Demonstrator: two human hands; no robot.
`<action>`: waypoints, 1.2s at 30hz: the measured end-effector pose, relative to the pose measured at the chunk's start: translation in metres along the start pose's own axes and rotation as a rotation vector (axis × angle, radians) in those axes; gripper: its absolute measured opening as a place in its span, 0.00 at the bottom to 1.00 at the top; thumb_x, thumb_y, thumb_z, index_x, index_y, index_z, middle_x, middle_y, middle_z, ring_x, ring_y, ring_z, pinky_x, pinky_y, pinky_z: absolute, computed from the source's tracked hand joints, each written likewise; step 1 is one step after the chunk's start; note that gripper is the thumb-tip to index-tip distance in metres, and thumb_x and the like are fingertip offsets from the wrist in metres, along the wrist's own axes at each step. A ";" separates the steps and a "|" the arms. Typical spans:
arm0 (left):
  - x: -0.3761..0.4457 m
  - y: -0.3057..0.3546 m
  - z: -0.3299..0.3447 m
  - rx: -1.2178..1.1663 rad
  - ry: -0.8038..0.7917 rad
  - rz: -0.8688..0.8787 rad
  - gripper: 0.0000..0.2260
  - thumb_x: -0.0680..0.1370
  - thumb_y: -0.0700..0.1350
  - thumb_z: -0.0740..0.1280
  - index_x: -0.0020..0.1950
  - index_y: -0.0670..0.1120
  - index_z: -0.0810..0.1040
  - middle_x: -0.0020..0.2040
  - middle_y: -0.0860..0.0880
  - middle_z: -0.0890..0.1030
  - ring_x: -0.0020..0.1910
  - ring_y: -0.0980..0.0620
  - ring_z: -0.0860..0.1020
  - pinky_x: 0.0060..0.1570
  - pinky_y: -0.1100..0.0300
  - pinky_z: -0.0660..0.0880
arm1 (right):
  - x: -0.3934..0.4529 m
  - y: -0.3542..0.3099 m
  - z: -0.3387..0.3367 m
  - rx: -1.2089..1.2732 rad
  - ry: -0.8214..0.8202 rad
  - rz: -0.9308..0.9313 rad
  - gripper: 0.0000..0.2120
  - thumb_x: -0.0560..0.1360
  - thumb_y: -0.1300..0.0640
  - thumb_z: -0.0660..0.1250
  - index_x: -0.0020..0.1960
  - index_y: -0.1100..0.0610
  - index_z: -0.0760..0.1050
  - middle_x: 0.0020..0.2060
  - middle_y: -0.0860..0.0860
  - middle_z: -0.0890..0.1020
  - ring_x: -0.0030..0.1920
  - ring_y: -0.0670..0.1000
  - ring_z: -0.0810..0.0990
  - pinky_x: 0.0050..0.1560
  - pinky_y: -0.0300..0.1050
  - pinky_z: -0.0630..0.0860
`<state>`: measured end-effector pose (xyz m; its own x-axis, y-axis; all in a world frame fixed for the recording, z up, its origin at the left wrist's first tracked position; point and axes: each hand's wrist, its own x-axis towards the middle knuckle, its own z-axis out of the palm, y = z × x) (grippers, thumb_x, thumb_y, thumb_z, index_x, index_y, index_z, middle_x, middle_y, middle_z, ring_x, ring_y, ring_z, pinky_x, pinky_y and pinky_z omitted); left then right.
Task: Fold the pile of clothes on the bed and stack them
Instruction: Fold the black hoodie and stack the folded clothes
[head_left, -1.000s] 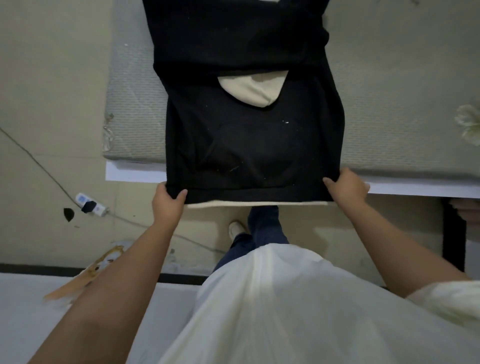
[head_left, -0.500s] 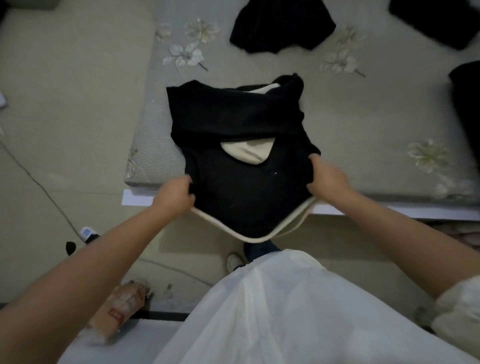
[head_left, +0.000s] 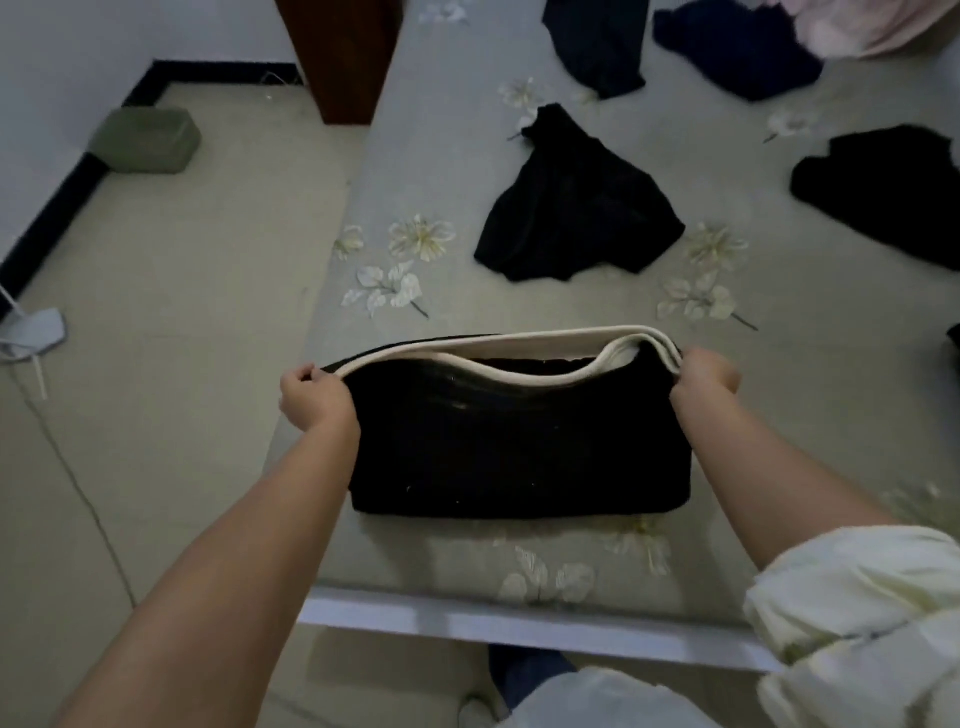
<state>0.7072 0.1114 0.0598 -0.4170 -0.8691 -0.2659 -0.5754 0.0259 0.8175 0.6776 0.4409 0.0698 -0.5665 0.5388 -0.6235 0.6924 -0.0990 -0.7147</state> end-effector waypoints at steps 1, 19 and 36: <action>0.008 0.006 0.016 0.007 -0.028 0.022 0.14 0.78 0.36 0.58 0.63 0.37 0.72 0.63 0.38 0.74 0.61 0.43 0.72 0.56 0.63 0.64 | 0.012 -0.008 0.012 0.036 -0.032 0.064 0.19 0.79 0.67 0.52 0.31 0.55 0.59 0.30 0.52 0.72 0.26 0.42 0.71 0.25 0.24 0.67; 0.047 -0.171 0.113 1.386 -0.572 0.650 0.30 0.78 0.62 0.45 0.76 0.52 0.42 0.76 0.42 0.41 0.74 0.40 0.38 0.68 0.39 0.36 | 0.126 0.127 0.130 -1.521 -0.305 -0.856 0.25 0.78 0.40 0.49 0.74 0.43 0.52 0.76 0.48 0.49 0.75 0.54 0.42 0.69 0.61 0.33; -0.005 -0.133 0.133 1.016 -0.937 1.181 0.23 0.75 0.47 0.66 0.67 0.39 0.70 0.69 0.35 0.67 0.69 0.35 0.63 0.65 0.38 0.58 | 0.093 0.165 0.020 -0.956 0.095 0.026 0.30 0.72 0.43 0.66 0.66 0.60 0.64 0.63 0.58 0.73 0.63 0.60 0.72 0.64 0.61 0.63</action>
<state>0.6922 0.1782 -0.1152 -0.8859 0.3515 -0.3028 0.2744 0.9232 0.2690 0.7301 0.4577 -0.1121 -0.5366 0.6160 -0.5767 0.7996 0.5896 -0.1142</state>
